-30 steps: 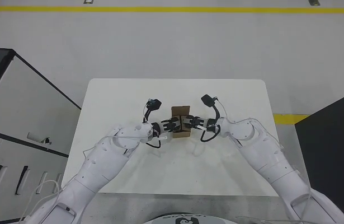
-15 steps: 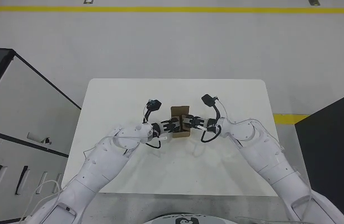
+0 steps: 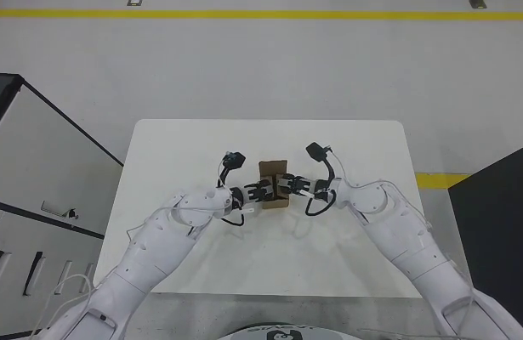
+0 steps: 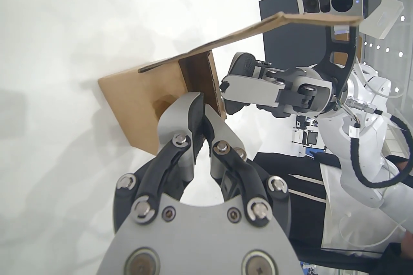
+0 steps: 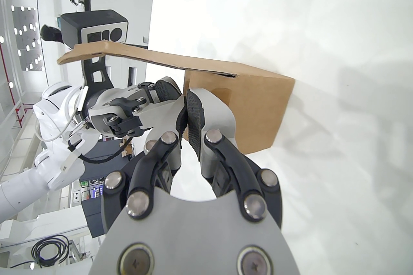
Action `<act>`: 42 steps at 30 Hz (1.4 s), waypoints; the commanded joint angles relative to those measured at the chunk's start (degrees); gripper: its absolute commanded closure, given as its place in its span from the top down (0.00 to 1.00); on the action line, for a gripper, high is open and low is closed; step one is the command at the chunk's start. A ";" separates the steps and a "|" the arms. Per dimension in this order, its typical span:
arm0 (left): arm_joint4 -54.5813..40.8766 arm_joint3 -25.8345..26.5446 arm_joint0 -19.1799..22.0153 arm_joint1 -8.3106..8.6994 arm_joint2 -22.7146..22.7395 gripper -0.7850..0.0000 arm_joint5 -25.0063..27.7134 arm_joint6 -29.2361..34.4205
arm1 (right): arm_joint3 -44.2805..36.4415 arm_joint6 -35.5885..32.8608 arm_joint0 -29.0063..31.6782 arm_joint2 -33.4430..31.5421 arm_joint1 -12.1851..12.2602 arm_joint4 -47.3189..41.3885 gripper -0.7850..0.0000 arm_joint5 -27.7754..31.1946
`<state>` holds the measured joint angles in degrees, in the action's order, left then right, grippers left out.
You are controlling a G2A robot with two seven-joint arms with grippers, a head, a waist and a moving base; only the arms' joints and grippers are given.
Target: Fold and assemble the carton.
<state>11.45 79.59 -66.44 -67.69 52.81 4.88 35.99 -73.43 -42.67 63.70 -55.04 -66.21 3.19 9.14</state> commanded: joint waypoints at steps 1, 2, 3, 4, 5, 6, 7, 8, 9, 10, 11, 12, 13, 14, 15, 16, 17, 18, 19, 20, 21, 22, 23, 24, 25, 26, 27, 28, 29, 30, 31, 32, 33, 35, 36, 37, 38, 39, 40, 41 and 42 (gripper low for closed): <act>-0.17 0.36 -0.05 0.00 0.27 0.00 0.44 -0.06 | 0.27 -0.21 0.08 -0.08 0.00 -0.02 0.00 -0.26; -0.25 0.52 -0.15 0.02 0.42 0.00 0.69 -0.10 | 0.45 -0.29 0.05 -0.01 -0.03 0.04 0.00 -0.37; -0.21 0.63 -0.25 0.05 0.54 0.00 0.78 0.00 | 0.63 -0.38 -0.02 0.08 -0.08 0.00 0.00 -0.47; -0.14 0.70 -0.31 0.07 0.63 0.00 0.83 0.12 | 0.80 -0.48 -0.10 0.18 -0.13 -0.04 0.00 -0.49; -0.04 0.63 -0.38 0.08 0.70 0.00 0.76 0.15 | 0.97 -0.53 -0.19 0.26 -0.18 -0.09 0.00 -0.50; -0.06 0.49 -0.45 0.07 0.72 0.00 0.63 0.22 | 1.13 -0.64 -0.29 0.36 -0.23 -0.10 0.00 -0.47; 0.06 0.37 -0.43 0.05 0.70 0.00 0.54 0.25 | 1.28 -0.64 -0.39 0.42 -0.28 -0.12 0.00 -0.43; 0.05 0.29 -0.42 0.01 0.66 0.00 0.45 0.32 | 1.41 -0.69 -0.46 0.48 -0.33 -0.24 0.00 -0.44; 0.01 0.25 -0.37 -0.02 0.65 0.00 0.38 0.39 | 1.42 -0.69 -0.55 0.52 -0.38 -0.31 0.00 -0.37; 0.13 0.16 -0.32 -0.04 0.64 0.00 0.26 0.44 | 1.43 -0.77 -0.63 0.58 -0.41 -0.28 0.00 -0.34; 0.22 0.10 -0.26 -0.06 0.62 0.00 0.13 0.49 | 1.38 -0.79 -0.68 0.58 -0.44 -0.34 0.00 -0.26; 0.30 0.00 -0.21 -0.08 0.62 0.00 -0.01 0.56 | 1.31 -0.79 -0.72 0.54 -0.45 -0.31 0.00 -0.20; 0.36 -0.08 -0.14 -0.10 0.62 0.00 -0.08 0.61 | 1.20 -0.81 -0.74 0.49 -0.46 -0.30 0.00 -0.18; 0.40 -0.16 -0.09 -0.12 0.64 0.00 -0.09 0.64 | 1.12 -0.72 -0.71 0.41 -0.46 -0.34 0.00 -0.13; 0.42 -0.25 -0.04 -0.14 0.65 0.00 -0.17 0.74 | 1.07 -0.71 -0.67 0.37 -0.46 -0.30 0.00 -0.12; 0.41 -0.30 0.00 -0.16 0.67 0.00 -0.17 0.80 | 1.09 -0.72 -0.65 0.34 -0.47 -0.25 0.00 -0.19; 0.41 -0.34 0.02 -0.18 0.69 0.00 -0.16 0.83 | 1.21 -0.74 -0.66 0.37 -0.50 -0.23 0.00 -0.34; 0.40 -0.41 0.04 -0.19 0.71 0.00 -0.16 0.88 | 1.39 -0.83 -0.71 0.47 -0.54 -0.19 0.00 -0.47; 0.37 -0.45 0.07 -0.21 0.74 0.00 -0.18 0.97 | 1.61 -0.88 -0.80 0.57 -0.59 -0.19 0.00 -0.58; 0.46 -0.49 0.11 -0.22 0.75 0.00 -0.23 1.01 | 1.77 -0.91 -0.91 0.68 -0.64 -0.12 0.00 -0.58; 0.48 -0.50 0.13 -0.24 0.77 0.00 -0.26 1.04 | 1.96 -0.95 -0.99 0.78 -0.70 -0.17 0.00 -0.60; 0.57 -0.52 0.14 -0.25 0.78 0.00 -0.31 1.06 | 2.13 -0.91 -1.10 0.85 -0.75 -0.12 0.00 -0.60; 0.66 -0.49 0.16 -0.26 0.79 0.00 -0.30 1.14 | 2.26 -0.93 -1.18 0.92 -0.80 -0.15 0.00 -0.67; 0.62 -0.44 0.17 -0.27 0.84 0.00 -0.23 1.19 | 2.35 -0.96 -1.25 1.00 -0.84 -0.15 0.00 -0.66; 0.63 -0.45 0.15 -0.27 0.90 0.00 -0.15 1.20 | 2.49 -1.00 -1.33 1.07 -0.88 -0.08 0.00 -0.69; 0.64 -0.45 0.14 -0.28 0.94 0.00 -0.11 1.23 | 2.59 -1.02 -1.41 1.12 -0.93 -0.09 0.00 -0.75; 0.66 -0.44 0.12 -0.28 0.98 0.00 -0.10 1.26 | 2.67 -1.01 -1.48 1.17 -0.97 -0.10 0.00 -0.76; 0.68 -0.43 0.10 -0.29 1.01 0.00 -0.09 1.29 | 2.75 -1.00 -1.53 1.20 -1.00 -0.10 0.00 -0.74; 0.70 -0.42 0.08 -0.30 1.05 0.00 -0.09 1.31 | 2.82 -0.97 -1.59 1.24 -1.03 -0.03 0.00 -0.77; 0.67 -0.41 0.07 -0.30 1.10 0.00 -0.05 1.34 | 2.82 -0.96 -1.62 1.27 -1.07 0.01 0.00 -0.80; 0.64 -0.39 0.05 -0.30 1.17 0.00 0.03 1.36 | 2.70 -0.93 -1.64 1.29 -1.09 0.04 0.00 -0.82; 0.64 -0.37 0.01 -0.30 1.23 0.00 0.14 1.36 | 2.56 -0.87 -1.62 1.28 -1.11 0.12 0.00 -0.83; 0.64 -0.34 -0.03 -0.30 1.30 0.00 0.29 1.32 | 2.46 -0.87 -1.56 1.24 -1.11 0.08 0.00 -0.81; 0.64 -0.40 -0.10 -0.31 1.36 0.00 0.32 1.40 | 2.42 -0.84 -1.46 1.16 -1.11 0.20 0.00 -0.80; 0.62 -0.48 -0.11 -0.33 1.35 0.00 0.30 1.45 | 2.51 -0.86 -1.45 1.15 -1.12 0.28 0.00 -0.92; 0.61 -0.51 -0.09 -0.35 1.36 0.00 0.30 1.49 | 2.55 -0.86 -1.46 1.16 -1.14 0.36 0.00 -0.97; 0.61 -0.53 -0.08 -0.36 1.37 0.00 0.31 1.50 | 2.58 -0.91 -1.46 1.16 -1.15 0.32 0.00 -1.05; 0.58 -0.48 -0.07 -0.37 1.42 0.00 0.40 1.49 | 2.50 -0.92 -1.45 1.11 -1.16 0.30 0.00 -0.96; 0.58 -0.45 -0.08 -0.37 1.52 0.00 0.48 1.44 | 2.38 -0.87 -1.42 0.99 -1.15 0.27 0.00 -0.92; 0.61 -0.36 -0.10 -0.36 1.63 0.00 0.52 1.38 | 2.15 -0.80 -1.36 0.83 -1.12 0.29 0.00 -0.81; 0.55 -0.24 -0.16 -0.34 1.78 0.00 0.60 1.31 | 1.89 -0.74 -1.25 0.62 -1.08 0.27 0.00 -0.70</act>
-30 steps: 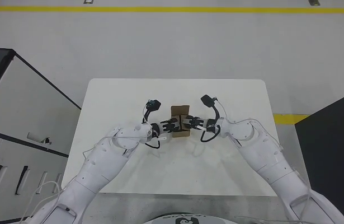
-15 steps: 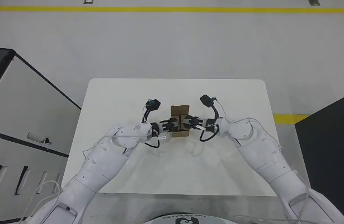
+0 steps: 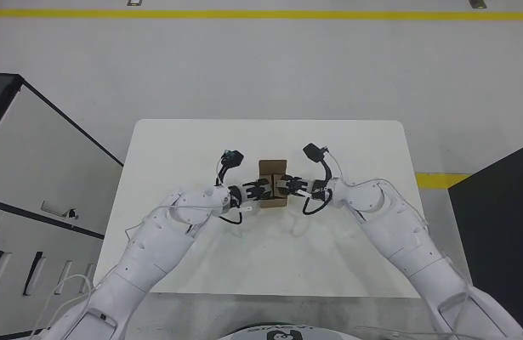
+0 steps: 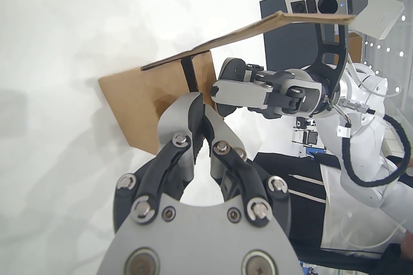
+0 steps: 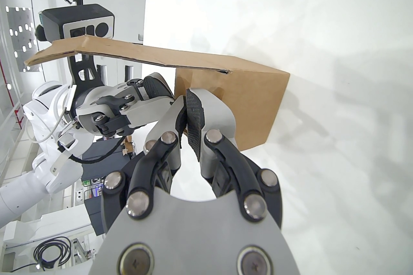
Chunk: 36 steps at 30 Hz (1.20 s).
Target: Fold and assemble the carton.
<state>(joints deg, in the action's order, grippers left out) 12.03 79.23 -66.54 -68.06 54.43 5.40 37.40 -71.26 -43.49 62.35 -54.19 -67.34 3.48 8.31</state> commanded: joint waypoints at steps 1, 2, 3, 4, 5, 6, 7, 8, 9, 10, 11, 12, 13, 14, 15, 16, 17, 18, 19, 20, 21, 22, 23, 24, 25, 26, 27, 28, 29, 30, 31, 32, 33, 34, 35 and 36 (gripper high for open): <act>-0.02 0.29 -0.14 0.05 0.30 0.00 0.14 -0.10 | -0.56 0.10 0.26 -0.48 0.11 -0.12 0.00 0.26; 0.06 0.49 -0.21 0.09 0.46 0.00 0.33 -0.05 | -0.90 0.15 0.45 -0.82 0.18 -0.24 0.00 0.43; 0.07 0.72 -0.33 0.14 0.67 0.00 0.56 -0.02 | -1.30 0.13 0.68 -1.22 0.28 -0.43 0.00 0.74; -0.11 1.01 -0.51 0.21 0.92 0.15 0.95 0.19 | -1.69 -0.03 0.96 -1.70 0.41 -0.72 0.00 1.07; -0.25 1.33 -0.70 0.30 1.25 0.44 1.49 0.43 | -2.10 -0.26 1.32 -2.34 0.54 -1.43 0.00 1.51; -0.38 1.68 -0.94 0.41 1.66 0.80 1.84 0.64 | -2.50 -0.78 1.73 -3.07 0.71 -2.43 0.04 2.02; -0.39 2.20 -1.22 0.54 2.06 1.00 2.23 0.84 | -2.84 -1.35 2.11 -3.88 0.91 -3.14 0.38 2.51; -0.58 2.77 -1.59 0.67 2.50 1.00 2.75 1.08 | -3.21 -1.95 2.53 -4.73 1.13 -3.91 0.62 2.92; -0.88 3.28 -2.01 0.82 3.02 1.00 3.26 1.39 | -3.64 -2.65 3.02 -5.63 1.34 -5.05 0.82 3.44; -1.05 3.83 -2.40 0.99 3.58 1.00 3.62 1.73 | -4.08 -3.51 3.56 -6.58 1.56 -6.36 0.93 4.05; -0.99 4.53 -2.81 1.17 4.13 1.00 4.05 2.10 | -4.50 -4.48 4.09 -7.54 1.80 -7.58 1.00 4.63; -0.93 5.45 -3.25 1.36 4.62 1.00 4.71 2.72 | -5.26 -6.11 4.65 -8.37 2.02 -9.19 1.00 5.62; -0.40 6.22 -3.63 1.58 5.17 1.00 4.87 3.16 | -5.80 -8.10 5.19 -9.28 2.28 -10.68 1.00 6.71; -0.40 6.22 -3.63 1.58 5.17 1.00 4.87 3.16 | -5.89 -8.47 5.33 -9.64 2.38 -10.90 1.00 6.91; -0.40 6.22 -3.63 1.58 5.17 1.00 4.87 3.16 | -5.89 -8.47 5.33 -9.64 2.38 -10.90 1.00 6.91; -0.40 6.22 -3.63 1.58 5.17 1.00 4.87 3.16 | -5.89 -8.47 5.33 -9.64 2.38 -10.90 1.00 6.91; -0.40 6.22 -3.63 1.58 5.17 1.00 4.87 3.16 | -5.89 -8.47 5.33 -9.64 2.38 -10.90 1.00 6.91; -0.40 6.22 -3.63 1.58 5.17 1.00 4.87 3.16 | -5.89 -8.47 5.33 -9.64 2.38 -10.90 1.00 6.91; -0.40 6.22 -3.63 1.58 5.17 1.00 4.87 3.16 | -5.89 -8.47 5.33 -9.64 2.38 -10.90 1.00 6.91; -0.28 6.39 -3.79 1.58 5.16 1.00 5.02 2.77 | -5.89 -8.47 5.33 -9.64 2.38 -10.90 1.00 6.91; -0.08 6.58 -4.14 1.61 5.18 1.00 5.23 2.48 | -5.99 -7.53 5.72 -10.01 2.38 -11.81 1.00 7.01; -0.05 6.87 -4.50 1.69 5.23 1.00 5.86 2.87 | -5.98 -6.88 6.08 -10.70 2.46 -12.59 1.00 7.33; -0.65 6.97 -4.84 1.79 5.49 1.00 6.67 3.42 | -6.07 -6.68 6.39 -11.46 2.60 -13.18 1.00 7.77; -1.21 6.98 -5.14 1.89 5.87 1.00 7.39 3.84 | -6.18 -6.76 6.70 -12.26 2.74 -14.07 1.00 8.21; -1.61 7.00 -5.46 2.02 6.25 1.00 8.11 4.32 | -6.27 -6.98 6.95 -13.08 2.87 -15.18 1.00 8.65; -2.00 7.14 -5.81 2.14 6.60 1.00 8.86 4.70 | -6.25 -7.36 7.10 -13.76 2.99 -16.01 1.00 8.89; -2.35 7.32 -6.15 2.25 6.82 1.00 9.66 5.27 | -6.23 -7.63 7.11 -14.32 3.08 -16.84 1.00 9.08; -2.61 7.62 -6.41 2.36 6.91 1.00 10.70 6.24 | -6.10 -7.82 7.03 -14.75 3.11 -17.96 1.00 9.07; -1.93 7.74 -6.41 2.47 7.23 1.00 10.98 6.15 | -6.01 -8.06 6.81 -15.02 3.12 -18.83 1.00 8.92; -1.93 7.74 -6.41 2.47 7.23 1.00 10.98 6.15 | -6.00 -8.20 6.64 -15.13 3.14 -19.05 1.00 8.79; -1.93 7.74 -6.41 2.47 7.23 1.00 10.98 6.15 | -6.00 -8.20 6.64 -15.13 3.14 -19.05 1.00 8.79; -1.93 7.74 -6.41 2.47 7.23 1.00 10.98 6.15 | -6.00 -8.20 6.64 -15.13 3.14 -19.05 1.00 8.79; -1.93 7.74 -6.41 2.47 7.23 1.00 10.98 6.15 | -6.00 -8.20 6.64 -15.13 3.14 -19.05 1.00 8.79; -1.93 7.74 -6.41 2.47 7.23 1.00 10.98 6.15 | -6.00 -8.20 6.64 -15.13 3.14 -19.05 1.00 8.79; -1.93 7.74 -6.41 2.47 7.23 1.00 10.98 6.15 | -6.00 -8.20 6.64 -15.13 3.14 -19.05 1.00 8.79; -2.25 7.70 -6.55 2.45 7.20 1.00 10.96 6.01 | -5.84 -7.76 6.72 -15.19 3.13 -19.09 1.00 8.59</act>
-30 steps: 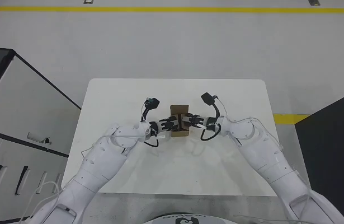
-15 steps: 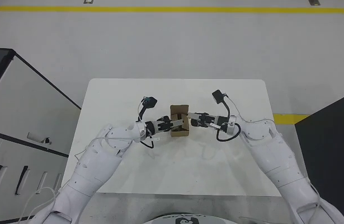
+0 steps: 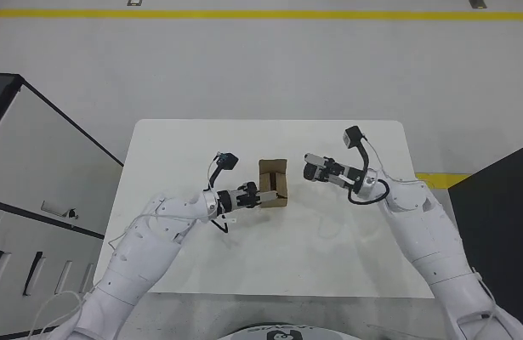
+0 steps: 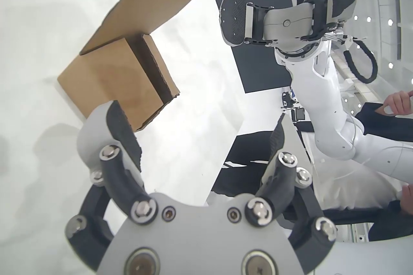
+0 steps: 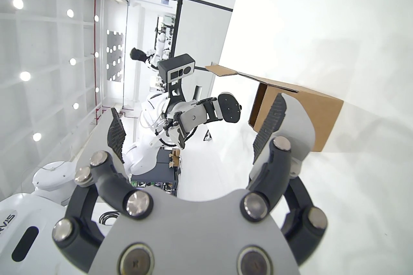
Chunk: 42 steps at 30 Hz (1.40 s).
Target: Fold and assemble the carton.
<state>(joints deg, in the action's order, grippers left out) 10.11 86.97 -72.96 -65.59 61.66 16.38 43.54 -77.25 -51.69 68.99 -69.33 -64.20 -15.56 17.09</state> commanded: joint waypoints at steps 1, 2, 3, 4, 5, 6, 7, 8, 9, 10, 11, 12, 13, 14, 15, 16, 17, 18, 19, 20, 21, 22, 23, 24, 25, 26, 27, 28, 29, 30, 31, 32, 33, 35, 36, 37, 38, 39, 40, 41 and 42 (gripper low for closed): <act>-0.91 -0.16 -0.44 -0.02 -0.07 1.00 0.13 -0.24 | 0.11 1.61 0.08 -0.05 -0.06 0.03 1.00 -0.63; -0.53 -0.31 -0.61 0.04 -0.06 1.00 0.37 -0.11 | -0.10 2.50 -0.17 -0.06 -0.14 -0.24 1.00 -0.65; -0.33 -0.28 -0.86 0.08 -0.19 1.00 0.70 0.12 | 0.20 3.34 -0.65 -0.03 -0.23 -0.28 1.00 -0.40; -1.46 -0.24 -1.21 0.07 -0.32 1.00 1.24 0.46 | 0.60 4.03 -1.36 0.20 -0.32 0.44 1.00 -0.04; -2.55 -0.36 -1.40 0.08 -0.29 1.00 1.63 0.82 | 1.09 4.67 -2.07 0.55 -0.45 0.97 1.00 0.34; -3.02 -0.41 -1.50 0.11 -0.31 1.00 2.03 1.14 | 1.87 5.23 -2.81 1.03 -0.62 1.18 1.00 0.67; -3.53 -0.49 -1.61 0.11 -0.41 1.00 2.54 1.42 | 2.88 5.72 -3.71 1.63 -0.82 1.41 1.00 0.95; -4.10 -0.81 -1.72 0.10 -0.42 1.00 2.62 1.31 | 3.98 6.11 -4.70 2.37 -1.06 1.78 1.00 1.41; -4.19 -1.02 -1.73 0.09 -0.59 1.00 2.69 1.27 | 5.43 6.63 -5.67 3.22 -1.35 2.01 1.00 1.84; -4.18 -1.29 -1.74 0.05 -0.83 1.00 2.73 1.18 | 6.88 6.91 -6.74 4.22 -1.67 2.16 1.00 2.14; -4.39 -1.59 -1.77 0.00 -1.08 1.00 2.62 1.00 | 8.33 7.16 -7.86 5.17 -2.03 2.05 1.00 2.64; -4.68 -1.74 -1.74 -0.06 -1.45 1.00 2.71 1.20 | 10.03 7.44 -8.98 6.16 -2.41 1.92 1.00 3.16; -5.19 -1.94 -1.70 -0.11 -1.75 1.00 2.89 1.43 | 11.63 7.17 -10.18 7.28 -2.84 1.47 1.00 3.61; -5.54 -2.18 -1.63 -0.16 -2.05 1.00 3.01 1.68 | 13.22 7.11 -11.38 8.24 -3.28 0.90 1.00 4.51; -5.63 -2.41 -1.50 -0.21 -2.37 1.00 3.06 1.78 | 14.95 6.98 -12.51 9.28 -3.74 0.39 1.00 5.17; -5.55 -2.66 -1.36 -0.29 -2.72 1.00 3.11 1.61 | 16.59 6.70 -13.69 10.35 -4.23 -0.28 1.00 5.80; -5.40 -2.94 -1.17 -0.38 -3.12 1.00 3.13 1.36 | 18.26 6.50 -14.81 11.34 -4.75 -1.11 1.00 6.63; -5.39 -3.24 -0.93 -0.48 -3.48 1.00 3.07 1.03 | 19.88 5.90 -15.82 12.40 -5.32 -2.39 1.00 7.22; -5.22 -3.60 -0.65 -0.59 -3.77 1.00 2.95 0.42 | 21.41 5.12 -16.84 13.41 -5.89 -3.64 1.00 7.95; -4.45 -3.94 -0.33 -0.68 -4.12 1.00 2.81 -0.19 | 23.09 4.65 -17.83 14.40 -6.42 -4.22 1.00 8.60; -3.89 -4.19 -0.10 -0.77 -4.45 1.00 2.68 -0.79 | 24.71 4.19 -18.68 15.42 -6.96 -4.70 1.00 8.93; -3.72 -4.40 0.05 -0.86 -4.67 1.00 2.64 -1.46 | 26.09 3.61 -19.44 16.31 -7.50 -5.58 1.00 9.29; -3.49 -4.59 0.19 -0.92 -4.86 1.00 2.67 -1.90 | 27.45 2.94 -20.09 17.09 -7.99 -6.33 1.00 9.74; -3.44 -4.81 0.31 -0.96 -4.89 1.00 2.74 -2.27 | 28.76 2.25 -20.71 17.77 -8.43 -6.89 1.00 10.07; -3.47 -5.00 0.37 -0.97 -4.80 1.00 2.80 -2.70 | 29.80 1.32 -21.23 18.34 -8.84 -7.63 1.00 10.52; -3.40 -5.16 0.40 -0.95 -4.66 1.00 2.89 -3.02 | 30.90 0.49 -21.64 18.73 -9.19 -8.49 1.00 10.85; -3.42 -5.32 0.38 -0.92 -4.46 1.00 2.93 -3.34 | 31.94 -0.24 -22.10 19.04 -9.46 -8.93 1.00 11.09; -3.40 -5.46 0.39 -0.89 -4.27 1.00 2.88 -3.51 | 32.85 -0.84 -22.42 19.25 -9.71 -9.47 1.00 11.30; -3.55 -5.54 0.42 -0.85 -4.02 1.00 3.03 -3.70 | 33.66 -1.47 -22.66 19.36 -9.92 -10.11 1.00 11.42; -3.94 -5.70 0.39 -0.82 -3.66 1.00 3.14 -4.05 | 34.42 -1.98 -22.91 19.43 -10.08 -10.49 1.00 11.55; -4.12 -5.83 0.37 -0.76 -3.29 1.00 3.19 -4.37 | 35.04 -2.41 -23.11 19.46 -10.21 -10.73 1.00 11.69; -4.19 -5.89 0.34 -0.71 -2.96 1.00 3.31 -4.59 | 35.55 -2.87 -23.18 19.44 -10.31 -11.16 1.00 11.73; -4.37 -5.92 0.25 -0.65 -2.63 1.00 3.52 -4.87 | 35.99 -3.30 -23.21 19.37 -10.40 -11.64 1.00 11.55; -4.24 -6.02 0.11 -0.54 -2.12 1.00 3.77 -5.25 | 36.52 -4.09 -23.17 19.23 -10.50 -12.18 1.00 11.36; -3.96 -6.00 0.06 -0.50 -1.87 1.00 3.92 -5.80 | 36.65 -4.61 -23.06 19.17 -10.52 -12.43 1.00 11.18; -4.03 -5.99 -0.08 -0.49 -1.71 1.00 4.11 -6.30 | 36.75 -4.92 -22.99 19.11 -10.52 -12.40 1.00 11.04; -3.98 -6.06 -0.14 -0.47 -1.50 1.00 4.24 -6.82 | 36.76 -5.07 -22.85 19.03 -10.52 -12.38 1.00 10.95; -3.93 -6.11 -0.20 -0.47 -1.32 1.00 4.29 -7.48 | 36.64 -5.38 -22.65 18.93 -10.51 -12.55 1.00 10.74; -4.00 -6.09 -0.24 -0.48 -1.24 1.00 4.54 -7.91 | 36.54 -5.60 -22.44 18.79 -10.48 -12.68 1.00 10.57; -4.13 -6.21 -0.28 -0.50 -1.08 1.00 4.81 -8.51 | 36.41 -5.64 -22.23 18.66 -10.46 -12.71 1.00 10.41; -4.25 -6.37 -0.31 -0.52 -0.95 1.00 4.91 -9.11 | 36.19 -5.74 -21.95 18.57 -10.44 -12.75 1.00 10.18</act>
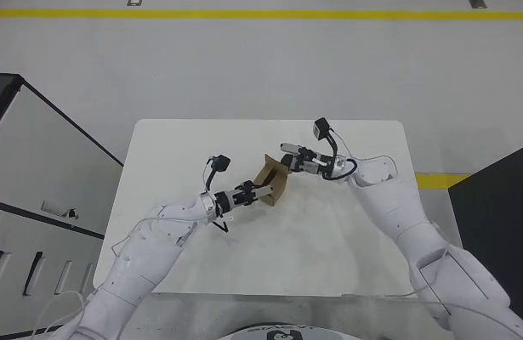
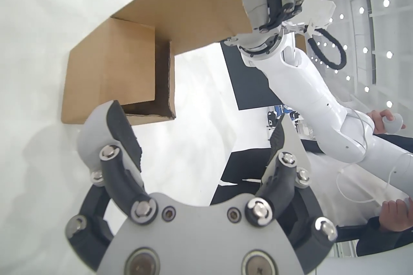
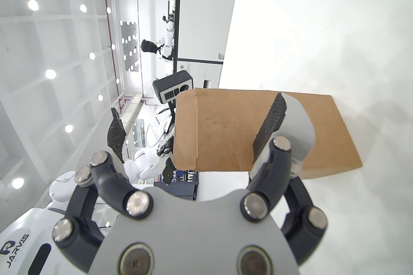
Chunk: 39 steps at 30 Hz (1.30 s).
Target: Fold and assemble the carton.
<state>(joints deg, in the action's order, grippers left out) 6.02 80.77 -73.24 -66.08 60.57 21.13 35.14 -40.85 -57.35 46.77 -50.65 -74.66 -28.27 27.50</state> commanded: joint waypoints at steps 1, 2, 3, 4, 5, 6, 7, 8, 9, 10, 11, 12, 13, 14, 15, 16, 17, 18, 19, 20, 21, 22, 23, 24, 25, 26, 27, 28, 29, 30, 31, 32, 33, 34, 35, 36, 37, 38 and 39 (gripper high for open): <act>-0.17 -0.26 0.00 -0.06 0.20 1.00 0.25 -1.20 | -0.45 -0.17 0.55 -0.24 0.04 -0.20 1.00 -0.49; -0.39 -0.37 0.01 -0.10 0.26 1.00 0.44 -1.78 | -0.61 -0.06 0.83 -0.38 0.08 -0.24 1.00 -0.82; -0.52 -0.53 0.04 -0.14 0.28 1.00 0.61 -2.17 | -0.88 0.01 1.09 -0.54 0.11 -0.34 1.00 -1.11; -0.46 -0.78 0.09 -0.17 0.36 1.00 0.65 -2.67 | -1.14 0.03 1.43 -0.73 0.15 -0.60 1.00 -1.45; -0.53 -0.99 0.14 -0.21 0.32 1.00 0.69 -2.90 | -1.45 -0.04 1.80 -0.88 0.18 -0.81 1.00 -1.80; -0.64 -1.20 0.21 -0.24 0.31 1.00 0.77 -3.10 | -1.80 -0.16 2.15 -1.03 0.23 -0.94 1.00 -2.10; -0.68 -1.42 0.29 -0.26 0.31 1.00 0.70 -3.15 | -2.13 -0.20 2.46 -1.18 0.29 -0.90 1.00 -2.32; -0.68 -1.49 0.37 -0.26 0.38 1.00 0.68 -3.08 | -2.48 -0.04 2.72 -1.40 0.37 -0.79 1.00 -2.41; -0.77 -1.44 0.32 -0.22 0.58 1.00 0.68 -3.01 | -2.82 0.39 2.84 -1.71 0.50 -0.38 1.00 -2.23; -0.77 -1.32 0.17 -0.15 0.80 1.00 0.64 -2.75 | -3.18 0.96 2.85 -2.12 0.67 0.17 1.00 -1.93; -0.67 -1.15 0.00 -0.06 1.09 1.00 0.60 -2.46 | -3.52 1.64 2.79 -2.57 0.86 0.86 1.00 -1.57; -0.70 -0.98 -0.23 0.03 1.38 1.00 0.53 -2.18 | -3.91 2.16 2.84 -2.97 1.02 1.37 1.00 -1.38; -0.58 -0.74 -0.50 0.13 1.59 1.00 0.43 -1.75 | -4.32 2.45 2.90 -3.30 1.15 1.67 1.00 -1.30; -0.30 -0.48 -0.74 0.23 1.80 1.00 0.17 -1.40 | -4.62 2.69 2.99 -3.55 1.24 1.94 1.00 -1.34; -0.10 -0.21 -0.99 0.31 1.97 1.00 -0.11 -1.19 | -4.91 2.87 3.04 -3.69 1.30 2.28 1.00 -1.41; 0.02 0.05 -1.22 0.37 2.08 1.00 -0.30 -0.95 | -5.16 3.02 3.09 -3.73 1.31 2.61 1.00 -1.51; 0.26 0.11 -1.39 0.42 2.23 1.00 -0.63 -0.96 | -5.32 3.20 3.14 -3.70 1.29 2.90 1.00 -1.60; 0.77 0.18 -1.48 0.46 2.27 1.00 -1.12 -1.04 | -5.49 3.23 3.19 -3.60 1.24 3.10 1.00 -1.70; 1.34 0.29 -1.52 0.46 2.28 1.00 -1.47 -1.44 | -5.65 3.21 3.23 -3.44 1.16 3.24 1.00 -1.75; 1.66 0.29 -1.60 0.42 2.18 1.00 -1.82 -2.07 | -5.70 3.25 3.29 -3.33 1.07 3.23 1.00 -1.66; 1.80 0.27 -1.59 0.34 1.92 1.00 -2.05 -2.41 | -5.64 3.27 3.36 -3.21 0.97 3.15 1.00 -1.63; 2.07 0.22 -1.44 0.25 1.62 1.00 -2.24 -2.83 | -5.55 3.06 3.40 -3.05 0.86 3.04 1.00 -1.69; 2.76 0.13 -1.22 0.15 1.21 1.00 -2.43 -3.36 | -5.43 2.96 3.39 -2.97 0.77 2.86 1.00 -1.67; 3.43 0.01 -0.95 0.00 0.68 1.00 -2.60 -3.98 | -5.32 2.80 3.41 -2.89 0.68 2.73 1.00 -1.59; 3.72 -0.15 -0.69 -0.17 0.12 1.00 -2.69 -4.64 | -5.20 2.62 3.46 -2.82 0.60 2.58 1.00 -1.58; 3.77 -0.43 -0.38 -0.36 -0.42 1.00 -2.65 -5.18 | -5.15 2.37 3.51 -2.79 0.54 2.43 1.00 -1.48; 3.83 -0.84 -0.02 -0.54 -0.93 1.00 -2.70 -5.62 | -5.02 2.25 3.51 -2.81 0.50 2.33 1.00 -1.48; 4.03 -1.30 0.40 -0.72 -1.44 1.00 -2.68 -6.03 | -4.93 2.03 3.56 -2.81 0.47 2.27 1.00 -1.50; 4.22 -1.74 0.80 -0.89 -1.93 1.00 -2.55 -6.38 | -4.83 1.76 3.64 -2.82 0.45 2.16 1.00 -1.54; 4.32 -2.20 1.17 -1.06 -2.40 1.00 -2.43 -6.61 | -4.75 1.56 3.75 -2.89 0.43 1.99 1.00 -1.53; 4.37 -2.65 1.54 -1.21 -2.79 1.00 -2.31 -6.79 | -4.67 1.36 3.85 -2.94 0.43 1.92 1.00 -1.55; 4.39 -3.05 1.87 -1.34 -3.12 1.00 -2.17 -6.88 | -4.63 1.16 3.92 -3.01 0.43 1.93 1.00 -1.50; 4.36 -3.41 2.15 -1.45 -3.36 1.00 -2.08 -7.01 | -4.60 1.02 4.02 -3.09 0.45 1.90 1.00 -1.51; 4.35 -3.69 2.39 -1.54 -3.54 1.00 -1.98 -7.15 | -4.61 0.91 4.13 -3.18 0.46 1.87 1.00 -1.57; 4.35 -3.91 2.60 -1.63 -3.68 1.00 -1.82 -7.29 | -4.66 0.82 4.24 -3.27 0.48 1.88 1.00 -1.60; 4.27 -4.13 2.74 -1.70 -3.76 1.00 -1.70 -7.48 | -4.73 0.74 4.35 -3.38 0.50 1.90 1.00 -1.65; 4.23 -4.26 2.88 -1.76 -3.83 1.00 -1.54 -7.58 | -4.79 0.71 4.46 -3.50 0.54 1.96 1.00 -1.75; 4.13 -4.37 3.00 -1.82 -3.92 1.00 -1.33 -7.57 | -4.92 0.75 4.57 -3.62 0.59 2.11 1.00 -1.83; 3.86 -4.48 3.12 -1.88 -4.00 1.00 -1.07 -7.45 | -5.08 0.83 4.72 -3.77 0.64 2.20 1.00 -1.87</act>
<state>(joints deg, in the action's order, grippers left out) 10.13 76.40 -70.24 -67.90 56.66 19.78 27.57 -45.77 -56.61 51.35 -54.27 -74.07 -26.20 25.69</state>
